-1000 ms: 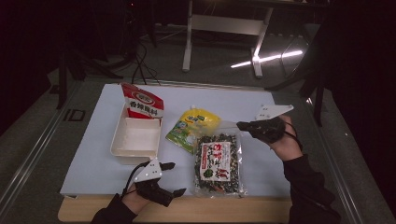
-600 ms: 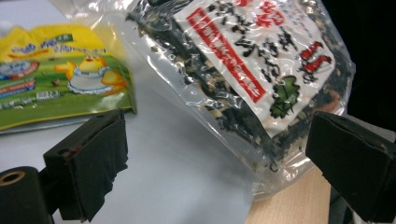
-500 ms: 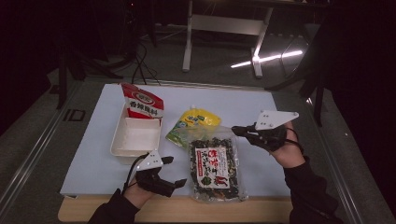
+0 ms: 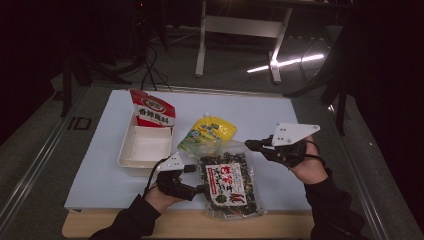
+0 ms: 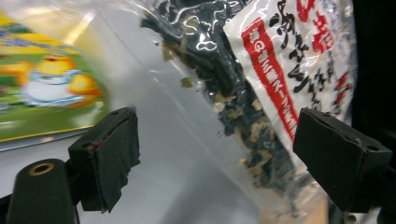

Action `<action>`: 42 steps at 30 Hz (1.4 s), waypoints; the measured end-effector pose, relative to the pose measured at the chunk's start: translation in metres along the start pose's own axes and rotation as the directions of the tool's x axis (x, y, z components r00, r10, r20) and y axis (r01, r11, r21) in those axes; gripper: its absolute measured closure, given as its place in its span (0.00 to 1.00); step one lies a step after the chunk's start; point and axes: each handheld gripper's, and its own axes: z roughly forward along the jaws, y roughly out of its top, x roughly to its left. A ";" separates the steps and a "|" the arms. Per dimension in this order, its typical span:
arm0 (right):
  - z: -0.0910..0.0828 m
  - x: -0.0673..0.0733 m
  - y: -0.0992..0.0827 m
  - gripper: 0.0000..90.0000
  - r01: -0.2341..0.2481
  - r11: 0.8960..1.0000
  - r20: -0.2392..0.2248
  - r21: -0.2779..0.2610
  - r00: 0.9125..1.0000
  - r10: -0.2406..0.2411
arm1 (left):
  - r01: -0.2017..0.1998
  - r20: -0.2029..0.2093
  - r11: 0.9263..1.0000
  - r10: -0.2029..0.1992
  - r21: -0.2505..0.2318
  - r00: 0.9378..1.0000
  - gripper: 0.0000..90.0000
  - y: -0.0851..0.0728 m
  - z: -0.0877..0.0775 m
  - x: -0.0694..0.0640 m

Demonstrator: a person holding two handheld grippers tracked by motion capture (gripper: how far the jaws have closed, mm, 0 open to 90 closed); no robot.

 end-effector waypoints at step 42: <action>-0.029 -0.012 0.011 0.68 -0.086 0.982 0.057 -0.165 0.994 0.097 | -0.119 0.037 0.988 0.123 -0.101 0.992 0.86 0.064 -0.051 -0.048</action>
